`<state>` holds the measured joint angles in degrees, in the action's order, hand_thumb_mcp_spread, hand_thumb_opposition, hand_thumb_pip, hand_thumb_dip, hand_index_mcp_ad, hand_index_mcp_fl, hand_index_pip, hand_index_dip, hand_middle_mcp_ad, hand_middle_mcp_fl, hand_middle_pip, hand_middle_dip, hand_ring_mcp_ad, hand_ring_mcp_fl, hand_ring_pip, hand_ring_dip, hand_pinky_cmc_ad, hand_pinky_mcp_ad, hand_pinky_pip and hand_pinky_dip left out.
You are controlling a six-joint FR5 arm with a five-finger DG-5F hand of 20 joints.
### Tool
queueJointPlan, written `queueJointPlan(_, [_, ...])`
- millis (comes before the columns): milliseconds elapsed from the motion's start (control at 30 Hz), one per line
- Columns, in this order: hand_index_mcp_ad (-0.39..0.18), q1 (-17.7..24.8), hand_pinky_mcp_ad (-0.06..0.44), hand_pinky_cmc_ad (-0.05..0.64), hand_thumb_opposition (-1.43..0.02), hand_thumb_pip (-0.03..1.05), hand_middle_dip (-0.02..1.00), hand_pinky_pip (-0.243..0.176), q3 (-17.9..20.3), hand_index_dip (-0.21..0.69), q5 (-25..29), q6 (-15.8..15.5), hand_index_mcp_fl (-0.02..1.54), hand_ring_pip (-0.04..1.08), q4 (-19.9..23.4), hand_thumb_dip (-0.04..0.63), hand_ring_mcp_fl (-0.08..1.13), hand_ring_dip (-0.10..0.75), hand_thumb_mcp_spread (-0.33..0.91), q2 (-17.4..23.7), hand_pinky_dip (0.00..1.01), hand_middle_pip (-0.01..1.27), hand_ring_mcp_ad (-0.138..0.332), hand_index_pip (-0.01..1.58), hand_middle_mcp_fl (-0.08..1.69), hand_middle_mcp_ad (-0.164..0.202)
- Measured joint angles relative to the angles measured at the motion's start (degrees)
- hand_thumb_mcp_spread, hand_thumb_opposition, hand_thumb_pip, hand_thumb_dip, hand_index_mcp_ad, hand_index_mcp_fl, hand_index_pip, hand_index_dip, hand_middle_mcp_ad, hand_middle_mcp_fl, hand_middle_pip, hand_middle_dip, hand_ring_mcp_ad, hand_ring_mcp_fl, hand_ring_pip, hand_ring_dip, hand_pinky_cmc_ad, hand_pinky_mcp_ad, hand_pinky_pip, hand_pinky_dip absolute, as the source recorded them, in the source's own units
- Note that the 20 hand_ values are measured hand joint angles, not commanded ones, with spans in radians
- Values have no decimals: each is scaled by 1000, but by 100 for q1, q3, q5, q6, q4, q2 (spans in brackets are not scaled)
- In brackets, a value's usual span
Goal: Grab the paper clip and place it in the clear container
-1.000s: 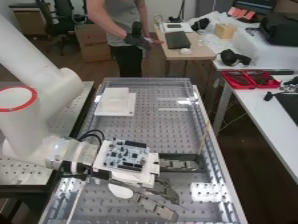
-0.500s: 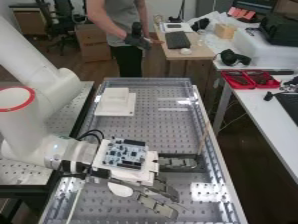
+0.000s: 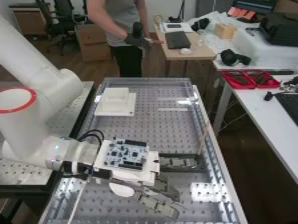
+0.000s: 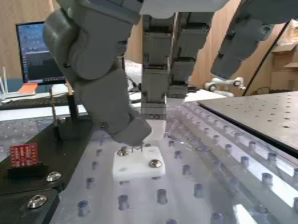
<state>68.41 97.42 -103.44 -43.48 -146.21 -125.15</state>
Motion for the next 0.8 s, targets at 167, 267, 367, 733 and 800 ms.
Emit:
queueJointPlan(167, [-222, -1, 234, 429, -908, 660, 784, 37, -25, -182, -11, -24, 65, 87, 11, 330, 410, 557, 695, -11, 154, 635, -37, 122, 632, -38])
queueJointPlan(267, [-220, 0, 234, 428, -944, 660, 805, 37, -27, -182, -14, -46, 65, 87, 15, 330, 417, 560, 726, -12, 154, 742, -42, 122, 737, -68])
queueJointPlan(367, [-220, 5, 234, 429, -976, 660, 834, 37, -26, -182, -11, -51, 65, 89, 27, 330, 429, 557, 754, -12, 154, 777, -38, 122, 756, -87])
queueJointPlan(733, [-220, 25, 234, 429, -1002, 658, 836, 37, -1, -182, 49, 38, 68, 87, 82, 332, 449, 560, 770, -3, 157, 784, -38, 133, 761, -87])
queueJointPlan(800, [-220, 28, 234, 429, -1012, 660, 833, 33, 13, -182, 52, 57, 68, 87, 131, 332, 449, 560, 792, 5, 152, 785, -38, 133, 803, -87])
